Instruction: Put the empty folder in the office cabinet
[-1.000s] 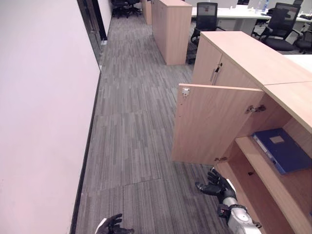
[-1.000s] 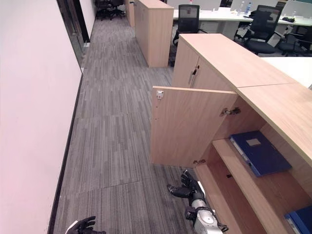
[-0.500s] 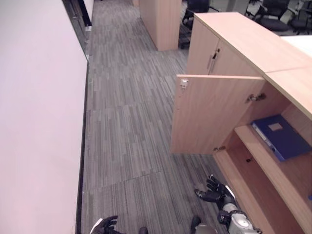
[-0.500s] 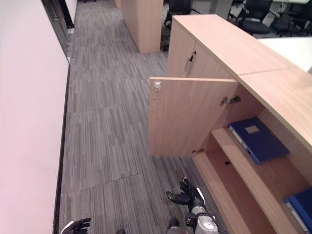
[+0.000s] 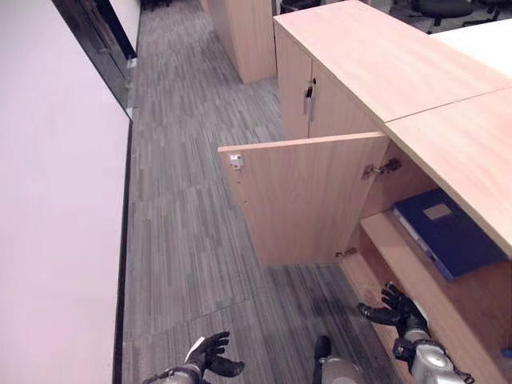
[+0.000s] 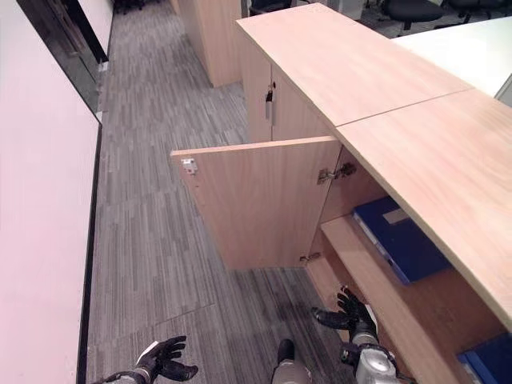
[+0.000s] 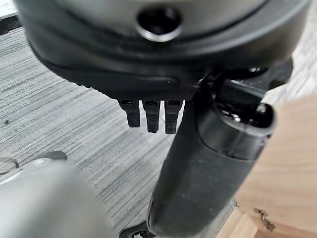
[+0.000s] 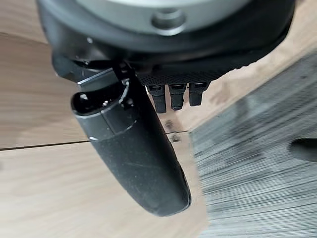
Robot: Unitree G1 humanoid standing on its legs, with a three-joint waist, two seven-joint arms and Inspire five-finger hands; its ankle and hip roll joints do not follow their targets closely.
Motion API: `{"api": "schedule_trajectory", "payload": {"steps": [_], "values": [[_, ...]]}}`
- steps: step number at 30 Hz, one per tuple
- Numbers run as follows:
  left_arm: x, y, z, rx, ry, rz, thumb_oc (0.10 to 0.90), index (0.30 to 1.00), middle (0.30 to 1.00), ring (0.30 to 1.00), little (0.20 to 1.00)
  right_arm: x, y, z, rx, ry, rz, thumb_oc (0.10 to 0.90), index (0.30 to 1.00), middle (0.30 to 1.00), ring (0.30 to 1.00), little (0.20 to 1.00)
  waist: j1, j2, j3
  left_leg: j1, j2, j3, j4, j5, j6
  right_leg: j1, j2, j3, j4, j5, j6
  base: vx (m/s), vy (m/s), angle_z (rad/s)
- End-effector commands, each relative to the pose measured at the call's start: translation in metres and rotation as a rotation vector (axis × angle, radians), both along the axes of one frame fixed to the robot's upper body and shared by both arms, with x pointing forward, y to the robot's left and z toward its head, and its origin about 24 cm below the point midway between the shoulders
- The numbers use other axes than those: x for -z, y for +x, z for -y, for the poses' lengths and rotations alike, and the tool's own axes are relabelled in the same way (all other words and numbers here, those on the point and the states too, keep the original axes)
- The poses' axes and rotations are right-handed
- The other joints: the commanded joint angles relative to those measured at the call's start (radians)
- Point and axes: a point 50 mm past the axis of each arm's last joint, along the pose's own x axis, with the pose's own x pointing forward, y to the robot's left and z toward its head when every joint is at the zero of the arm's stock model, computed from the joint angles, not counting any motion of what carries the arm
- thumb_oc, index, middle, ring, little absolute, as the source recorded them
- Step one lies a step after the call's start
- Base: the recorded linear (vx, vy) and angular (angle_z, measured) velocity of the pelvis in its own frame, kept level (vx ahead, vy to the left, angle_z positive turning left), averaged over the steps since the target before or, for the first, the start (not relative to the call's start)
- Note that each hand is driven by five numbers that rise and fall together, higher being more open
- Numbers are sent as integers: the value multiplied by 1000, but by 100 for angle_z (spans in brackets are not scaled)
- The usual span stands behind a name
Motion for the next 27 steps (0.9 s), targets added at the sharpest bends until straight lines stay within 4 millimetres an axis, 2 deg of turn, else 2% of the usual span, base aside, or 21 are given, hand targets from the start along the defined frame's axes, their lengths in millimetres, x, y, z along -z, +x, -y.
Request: {"api": "schedule_trajectory", "payload": {"steps": [1, 5, 6, 7, 8, 9, 10, 11, 12, 13, 14, 16, 24, 27], "values": [[-17, 21, -29, 17, 76, 101, 800, 900, 900, 900, 900, -30, 28, -11, -105, -38, 182, 800, 900, 900, 900, 900, -3, -51, -4, 26, -39, 59, 175, 34, 76, 59, -101, 90, -82, 1, 65, 191, -151, 6], [-17, 25, -20, 50, 66, 109, 800, 900, 900, 900, 900, -32, 33, -10, -117, -68, 181, 800, 900, 900, 900, 900, 2, -60, 6, 8, -17, 79, 194, 44, 89, 98, -89, 109, -78, -36, 54, 177, -85, -10], [-19, 30, -17, 49, 57, 127, 800, 900, 900, 900, 900, -32, 33, -10, -112, -73, 177, 800, 900, 900, 900, 900, 14, -69, 8, -33, -16, 86, 135, 9, 106, 113, -86, 113, -82, -52, 59, 221, -48, -6], [-19, 30, -17, 50, 57, 127, 800, 900, 900, 900, 900, -32, 33, -10, -111, -73, 177, 800, 900, 900, 900, 900, 16, -67, 9, -32, -13, 88, 140, 1, 107, 116, -85, 115, -82, -55, 61, 260, 9, -2], [-19, 31, -14, 54, 50, 136, 800, 900, 900, 900, 900, -31, 32, -9, -114, -82, 168, 800, 900, 900, 900, 900, 28, -65, 7, -64, -28, 83, 41, -50, 116, 123, -80, 124, -79, -65, 71, 139, 41, 1], [-19, 30, -14, 55, 50, 135, 800, 900, 900, 900, 900, -30, 32, -9, -113, -82, 167, 800, 900, 900, 900, 900, 33, -64, 9, -56, -26, 88, 41, -57, 117, 126, -79, 128, -77, -71, 73, 260, 74, -13], [-19, 30, -12, 55, 45, 138, 800, 900, 900, 900, 900, -28, 31, -9, -118, -89, 149, 800, 900, 900, 900, 900, 56, -63, 9, -99, -53, 63, -70, -95, 118, 145, -75, 143, -78, -81, 83, 226, 58, -26], [-18, 30, -11, 53, 46, 138, 800, 900, 900, 900, 900, -27, 32, -10, -125, -93, 143, 800, 900, 900, 900, 900, 69, -62, 10, -104, -71, 45, -136, -107, 114, 157, -70, 152, -79, -91, 90, 209, 51, -33], [-18, 30, -11, 53, 46, 138, 800, 900, 900, 900, 900, -27, 32, -10, -125, -93, 143, 800, 900, 900, 900, 900, 70, -62, 11, -102, -71, 46, -137, -107, 114, 158, -70, 153, -79, -91, 90, 202, 12, -60], [-18, 30, -13, 39, 49, 135, 800, 900, 900, 900, 900, -25, 34, -15, -141, -92, 137, 800, 900, 900, 900, 900, 98, -60, 15, -129, -99, -21, -208, -91, 112, 180, -56, 174, -83, -96, 95, 174, -1, -68], [-16, 27, -14, 29, 52, 125, 800, 900, 900, 900, 900, -22, 34, -17, -147, -90, 124, 800, 900, 900, 900, 900, 104, -59, 13, -111, -104, -54, -241, -97, 110, 184, -44, 190, -82, -99, 98, 219, 15, -83], [-14, 24, -15, 28, 59, 110, 800, 900, 900, 900, 900, -17, 31, -21, -163, -83, 104, 800, 900, 900, 900, 900, 107, -59, 4, -96, -112, -83, -252, -108, 110, 198, -39, 201, -94, -95, 103, 149, 54, -77], [-9, 13, -19, 25, 85, 66, 800, 900, 900, 900, 900, 5, 18, -36, -155, -22, 16, 800, 900, 900, 900, 900, 108, -73, -36, -8, -123, -19, -358, -120, 148, 199, -61, 238, -125, -57, 135, 93, 91, -27], [-11, 11, -27, 13, 109, 62, 800, 900, 900, 900, 900, 12, 13, -43, -174, -11, -17, 800, 900, 900, 900, 900, 104, -79, -45, 17, -134, 12, -373, -130, 166, 195, -83, 249, -112, -51, 150, 62, 117, -7]]}}
